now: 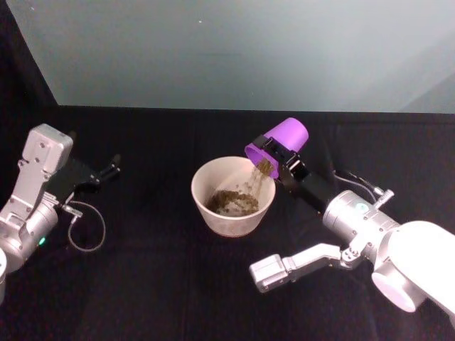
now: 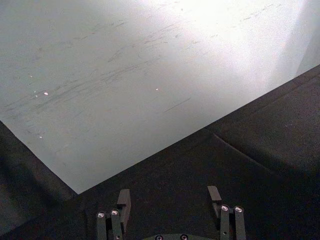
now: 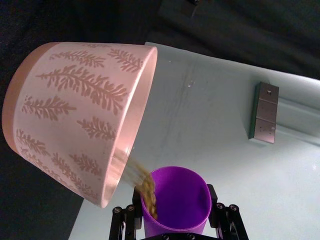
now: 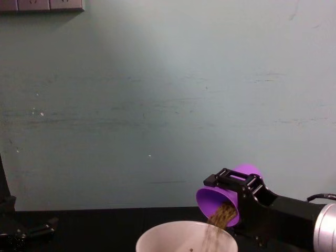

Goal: Pick up the cup and pour the mung beans from the cup into the bowl.

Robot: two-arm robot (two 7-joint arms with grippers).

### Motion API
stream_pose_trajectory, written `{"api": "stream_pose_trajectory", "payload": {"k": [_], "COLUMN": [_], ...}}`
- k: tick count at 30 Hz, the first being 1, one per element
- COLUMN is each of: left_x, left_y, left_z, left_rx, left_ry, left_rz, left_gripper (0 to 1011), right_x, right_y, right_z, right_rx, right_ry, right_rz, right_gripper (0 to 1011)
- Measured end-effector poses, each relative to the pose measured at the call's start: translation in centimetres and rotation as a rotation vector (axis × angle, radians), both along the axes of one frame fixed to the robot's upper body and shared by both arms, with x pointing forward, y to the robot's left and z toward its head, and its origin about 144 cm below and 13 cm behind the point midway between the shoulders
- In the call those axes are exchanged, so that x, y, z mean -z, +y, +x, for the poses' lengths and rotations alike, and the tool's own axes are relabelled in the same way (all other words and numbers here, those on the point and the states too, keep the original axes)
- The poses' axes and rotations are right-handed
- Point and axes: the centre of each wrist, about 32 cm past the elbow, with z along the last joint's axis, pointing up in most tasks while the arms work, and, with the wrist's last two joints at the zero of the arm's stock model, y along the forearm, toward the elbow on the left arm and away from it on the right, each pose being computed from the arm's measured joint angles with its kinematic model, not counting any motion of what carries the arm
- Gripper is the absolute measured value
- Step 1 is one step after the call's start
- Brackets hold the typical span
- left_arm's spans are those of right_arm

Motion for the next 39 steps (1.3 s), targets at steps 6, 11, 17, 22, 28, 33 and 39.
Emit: {"api": "stream_pose_trajectory", "payload": {"k": [6, 11, 17, 22, 28, 33, 39], "left_x": [0.0, 0.0, 0.0, 0.0, 0.0, 0.0, 0.0], "left_y": [0.0, 0.0, 0.0, 0.0, 0.0, 0.0, 0.0], "left_z": [0.0, 0.0, 0.0, 0.0, 0.0, 0.0, 0.0], "left_rx": [0.0, 0.0, 0.0, 0.0, 0.0, 0.0, 0.0], "left_ry": [0.0, 0.0, 0.0, 0.0, 0.0, 0.0, 0.0], "left_rz": [0.0, 0.0, 0.0, 0.0, 0.0, 0.0, 0.0], "left_gripper": [1000, 1000, 1000, 1000, 1000, 1000, 1000], "right_x": [0.28, 0.56, 0.81, 0.99, 1.04, 0.96, 0.66], "right_y": [0.1, 0.18, 0.12, 0.04, -0.07, -0.2, -0.52], "right_z": [-0.11, -0.19, -0.25, -0.25, -0.13, -0.1, -0.02], "right_rx": [-0.005, -0.008, -0.02, -0.032, -0.036, -0.032, -0.02], "right_ry": [-0.037, -0.087, -0.159, -0.21, -0.231, -0.22, -0.17], "right_rz": [-0.032, -0.068, -0.109, -0.143, -0.156, -0.142, -0.075], "right_gripper": [731, 731, 731, 731, 731, 731, 731]}}
